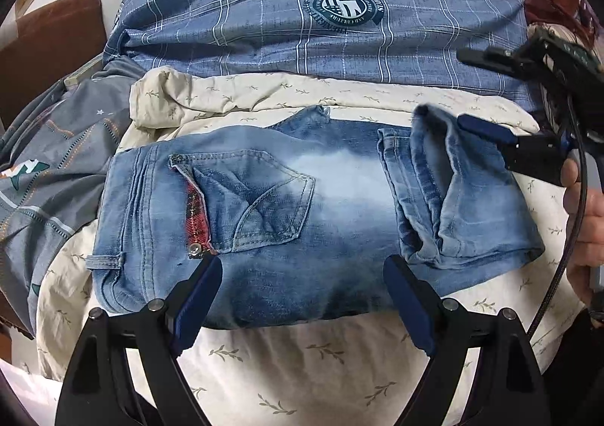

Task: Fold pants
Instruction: 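Fold the held hem over toward the waistband and open the right tool, then press and straighten the folded leg end with the right tool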

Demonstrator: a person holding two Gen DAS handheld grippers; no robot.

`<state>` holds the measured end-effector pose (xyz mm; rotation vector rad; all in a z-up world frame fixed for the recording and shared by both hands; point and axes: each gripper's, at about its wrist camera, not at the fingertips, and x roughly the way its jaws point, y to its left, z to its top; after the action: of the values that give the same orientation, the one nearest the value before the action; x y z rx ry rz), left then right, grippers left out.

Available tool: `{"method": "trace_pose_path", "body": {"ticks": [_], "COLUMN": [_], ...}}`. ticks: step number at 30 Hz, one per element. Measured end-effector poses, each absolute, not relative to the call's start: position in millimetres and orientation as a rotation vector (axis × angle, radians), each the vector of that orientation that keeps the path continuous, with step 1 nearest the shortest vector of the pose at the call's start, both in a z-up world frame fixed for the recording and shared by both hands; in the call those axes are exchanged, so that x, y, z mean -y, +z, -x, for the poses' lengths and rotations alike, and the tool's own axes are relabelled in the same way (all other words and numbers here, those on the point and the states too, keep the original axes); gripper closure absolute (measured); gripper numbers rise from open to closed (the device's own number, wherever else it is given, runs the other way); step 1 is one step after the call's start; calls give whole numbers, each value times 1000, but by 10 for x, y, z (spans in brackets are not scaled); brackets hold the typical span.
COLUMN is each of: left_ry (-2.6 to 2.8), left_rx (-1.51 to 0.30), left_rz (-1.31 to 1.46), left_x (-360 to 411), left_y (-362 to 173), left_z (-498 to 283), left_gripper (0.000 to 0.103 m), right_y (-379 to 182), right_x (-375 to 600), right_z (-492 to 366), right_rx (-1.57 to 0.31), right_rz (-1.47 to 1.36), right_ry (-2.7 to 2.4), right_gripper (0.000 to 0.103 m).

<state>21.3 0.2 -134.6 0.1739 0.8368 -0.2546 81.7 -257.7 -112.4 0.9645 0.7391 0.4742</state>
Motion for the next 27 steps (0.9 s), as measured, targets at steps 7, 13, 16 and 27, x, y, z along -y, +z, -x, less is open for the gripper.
{"method": "trace_pose_path", "body": {"ticks": [7, 13, 16, 27], "left_ry": [-298, -416, -424, -164], "left_rx": [-814, -757, -742, -934], "left_rz": [-169, -181, -214, -395], "left_x": [203, 617, 870, 1398], "left_y": [-1231, -1092, -1076, -1636], "left_z": [-209, -222, -369, -1357], "left_gripper": [15, 15, 15, 13], "right_y": [-955, -895, -953, -1276], "right_x": [2803, 3136, 3328, 3424], "right_z": [-508, -259, -174, -87], "right_rx": [-704, -682, -684, -844], "right_rz": [-904, -915, -960, -922], "right_ry": [338, 223, 212, 228], "right_gripper": [35, 35, 35, 57]}}
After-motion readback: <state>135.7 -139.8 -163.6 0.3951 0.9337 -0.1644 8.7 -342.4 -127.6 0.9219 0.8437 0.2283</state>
